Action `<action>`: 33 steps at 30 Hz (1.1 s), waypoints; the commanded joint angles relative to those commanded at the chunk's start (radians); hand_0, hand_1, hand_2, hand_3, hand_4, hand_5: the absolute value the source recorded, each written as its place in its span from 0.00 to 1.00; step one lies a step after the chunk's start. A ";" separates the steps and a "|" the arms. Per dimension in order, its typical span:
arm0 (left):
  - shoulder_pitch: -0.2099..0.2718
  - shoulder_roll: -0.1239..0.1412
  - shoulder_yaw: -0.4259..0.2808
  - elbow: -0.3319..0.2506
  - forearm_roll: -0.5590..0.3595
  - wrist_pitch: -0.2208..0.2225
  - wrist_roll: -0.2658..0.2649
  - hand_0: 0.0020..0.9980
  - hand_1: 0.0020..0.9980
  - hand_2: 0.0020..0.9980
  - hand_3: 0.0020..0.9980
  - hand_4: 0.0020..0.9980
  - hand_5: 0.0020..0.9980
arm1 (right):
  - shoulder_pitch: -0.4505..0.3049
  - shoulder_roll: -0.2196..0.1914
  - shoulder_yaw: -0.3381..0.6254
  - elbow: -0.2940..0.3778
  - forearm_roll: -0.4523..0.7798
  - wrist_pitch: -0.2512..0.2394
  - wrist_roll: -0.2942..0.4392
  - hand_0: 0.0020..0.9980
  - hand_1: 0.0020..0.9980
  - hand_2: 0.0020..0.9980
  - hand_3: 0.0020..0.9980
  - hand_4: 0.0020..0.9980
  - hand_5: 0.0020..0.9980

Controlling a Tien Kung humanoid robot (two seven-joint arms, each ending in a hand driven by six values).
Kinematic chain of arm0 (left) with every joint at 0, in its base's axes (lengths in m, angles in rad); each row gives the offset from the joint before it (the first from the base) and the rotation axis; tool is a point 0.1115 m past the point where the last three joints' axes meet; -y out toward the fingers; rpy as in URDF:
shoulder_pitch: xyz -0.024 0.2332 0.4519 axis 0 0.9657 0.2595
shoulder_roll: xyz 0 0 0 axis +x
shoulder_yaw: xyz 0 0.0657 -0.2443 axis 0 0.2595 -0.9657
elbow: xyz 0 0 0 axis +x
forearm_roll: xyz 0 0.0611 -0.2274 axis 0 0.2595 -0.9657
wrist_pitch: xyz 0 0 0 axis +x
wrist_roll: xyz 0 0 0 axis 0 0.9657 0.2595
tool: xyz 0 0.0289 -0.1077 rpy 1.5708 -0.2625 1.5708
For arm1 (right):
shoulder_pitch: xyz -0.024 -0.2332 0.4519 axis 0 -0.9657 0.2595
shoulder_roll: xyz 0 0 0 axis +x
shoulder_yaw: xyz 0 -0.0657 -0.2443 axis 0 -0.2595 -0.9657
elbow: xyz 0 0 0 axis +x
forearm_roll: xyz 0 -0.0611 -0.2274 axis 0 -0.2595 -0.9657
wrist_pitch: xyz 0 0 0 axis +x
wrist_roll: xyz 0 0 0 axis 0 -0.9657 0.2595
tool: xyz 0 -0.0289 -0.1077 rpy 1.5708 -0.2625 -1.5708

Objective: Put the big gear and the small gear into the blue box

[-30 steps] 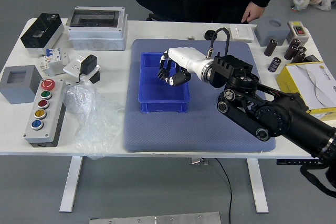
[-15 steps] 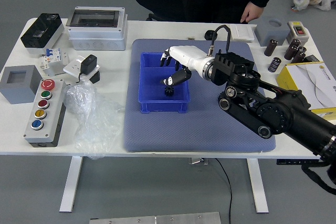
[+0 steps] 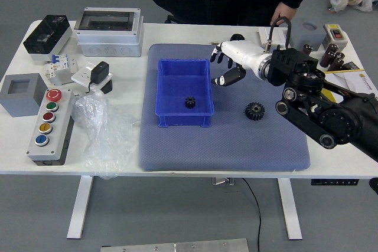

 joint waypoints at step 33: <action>0.000 -0.003 -0.012 0.000 0.007 0.001 -0.003 0.86 0.83 0.83 0.78 0.60 0.37 | -0.088 -0.091 -0.053 -0.042 -0.007 0.083 -0.012 0.53 0.55 0.70 0.74 0.82 0.27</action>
